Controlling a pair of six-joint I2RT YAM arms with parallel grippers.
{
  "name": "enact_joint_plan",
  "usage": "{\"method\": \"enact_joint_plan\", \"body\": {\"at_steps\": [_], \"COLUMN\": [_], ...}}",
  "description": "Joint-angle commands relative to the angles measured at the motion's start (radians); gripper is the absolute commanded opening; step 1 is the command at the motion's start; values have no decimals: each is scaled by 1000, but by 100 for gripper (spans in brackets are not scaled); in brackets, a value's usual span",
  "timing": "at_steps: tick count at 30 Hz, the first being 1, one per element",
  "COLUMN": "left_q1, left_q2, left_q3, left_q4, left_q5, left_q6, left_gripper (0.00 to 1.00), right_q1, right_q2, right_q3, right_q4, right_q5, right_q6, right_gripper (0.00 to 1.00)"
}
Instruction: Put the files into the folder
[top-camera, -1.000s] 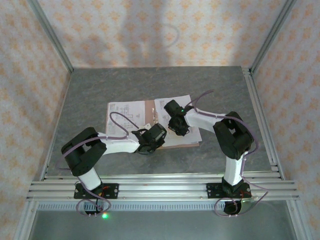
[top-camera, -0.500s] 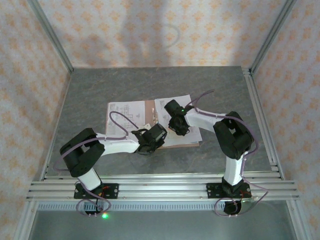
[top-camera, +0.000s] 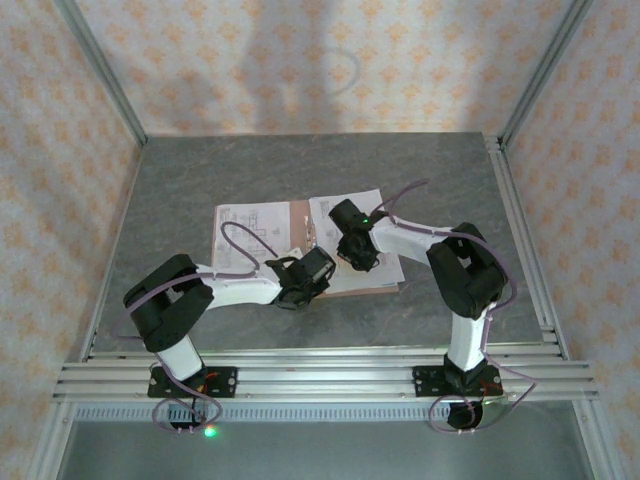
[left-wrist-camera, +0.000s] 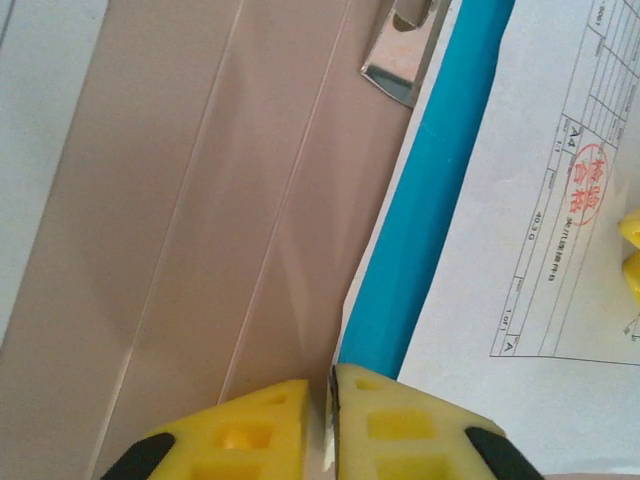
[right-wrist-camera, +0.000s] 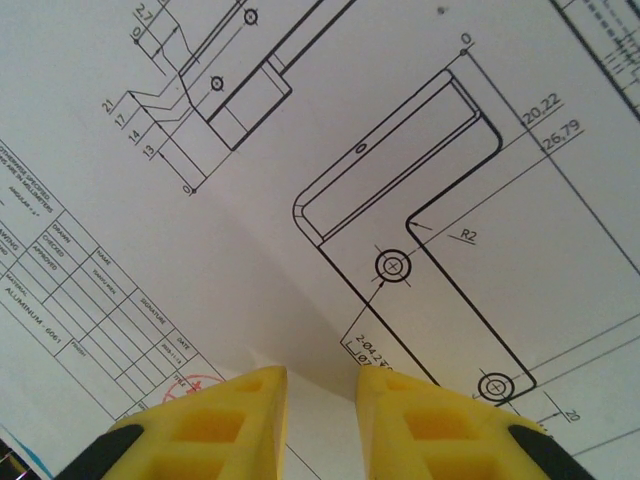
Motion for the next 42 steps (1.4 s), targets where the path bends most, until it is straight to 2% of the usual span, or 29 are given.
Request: {"method": "enact_joint_plan", "body": {"at_steps": [1, 10, 22, 42], "left_q1": [-7, -8, -32, -52], "left_q2": [22, 10, -39, -41], "left_q3": [27, 29, 60, 16], "left_q4": [-16, -23, -79, -53], "left_q5": [-39, -41, -70, -59], "left_q6": [2, 5, 19, 6], "left_gripper": [9, 0, 0, 0], "right_q1": [-6, -10, -16, -20], "right_q2": [2, -9, -28, -53], "right_q3": [-16, -21, -7, -24], "right_q4": [-29, -29, -42, -43], "right_q5": [23, 27, 33, 39], "right_q6": [-2, -2, -10, -4], "right_gripper": [26, 26, 26, 26]}}
